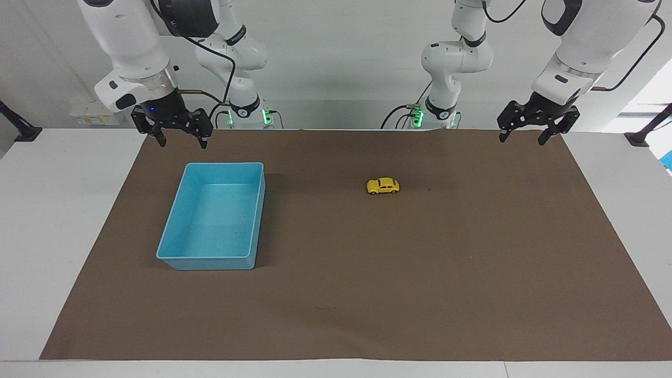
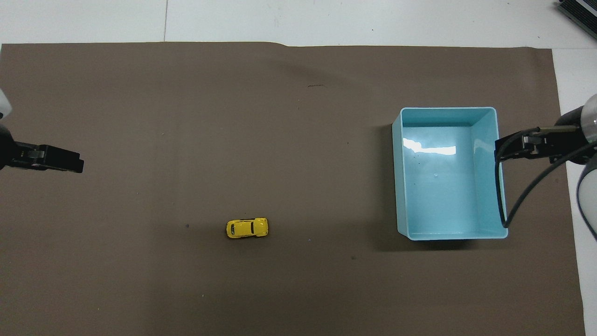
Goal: Wind up and store yellow beetle car
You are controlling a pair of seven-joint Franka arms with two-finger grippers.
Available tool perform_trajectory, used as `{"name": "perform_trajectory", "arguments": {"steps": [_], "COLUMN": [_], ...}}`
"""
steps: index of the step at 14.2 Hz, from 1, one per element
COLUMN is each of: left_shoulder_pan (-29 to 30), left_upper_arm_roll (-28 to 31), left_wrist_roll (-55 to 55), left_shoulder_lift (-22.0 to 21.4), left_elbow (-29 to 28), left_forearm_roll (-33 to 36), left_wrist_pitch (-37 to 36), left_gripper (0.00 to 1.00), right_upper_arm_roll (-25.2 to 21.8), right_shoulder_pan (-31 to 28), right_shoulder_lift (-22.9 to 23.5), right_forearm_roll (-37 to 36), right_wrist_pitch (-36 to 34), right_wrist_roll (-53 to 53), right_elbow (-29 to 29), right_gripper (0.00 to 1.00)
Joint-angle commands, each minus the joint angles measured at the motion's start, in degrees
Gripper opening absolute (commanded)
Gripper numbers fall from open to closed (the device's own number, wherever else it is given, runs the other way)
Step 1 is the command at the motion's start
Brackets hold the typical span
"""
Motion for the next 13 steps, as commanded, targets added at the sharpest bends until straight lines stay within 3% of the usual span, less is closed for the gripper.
{"name": "perform_trajectory", "arguments": {"steps": [1, 13], "left_shoulder_pan": [-0.02, -0.28], "left_upper_arm_roll": [0.21, 0.21], "left_wrist_roll": [-0.10, -0.97], "left_shoulder_lift": [-1.69, -1.52], "left_elbow": [-2.13, -4.06], "left_forearm_roll": [-0.63, -0.72], "left_wrist_pitch": [0.71, 1.23], "left_gripper": [1.00, 1.00], "right_upper_arm_roll": [0.08, 0.08], "right_shoulder_pan": [-0.88, -0.88], "right_shoulder_lift": [-0.02, -0.20], "right_forearm_roll": [0.03, 0.03], "right_wrist_pitch": [-0.47, -1.00], "right_wrist_roll": [-0.94, -0.94], "right_elbow": [0.53, 0.36], "right_gripper": [1.00, 1.00]}}
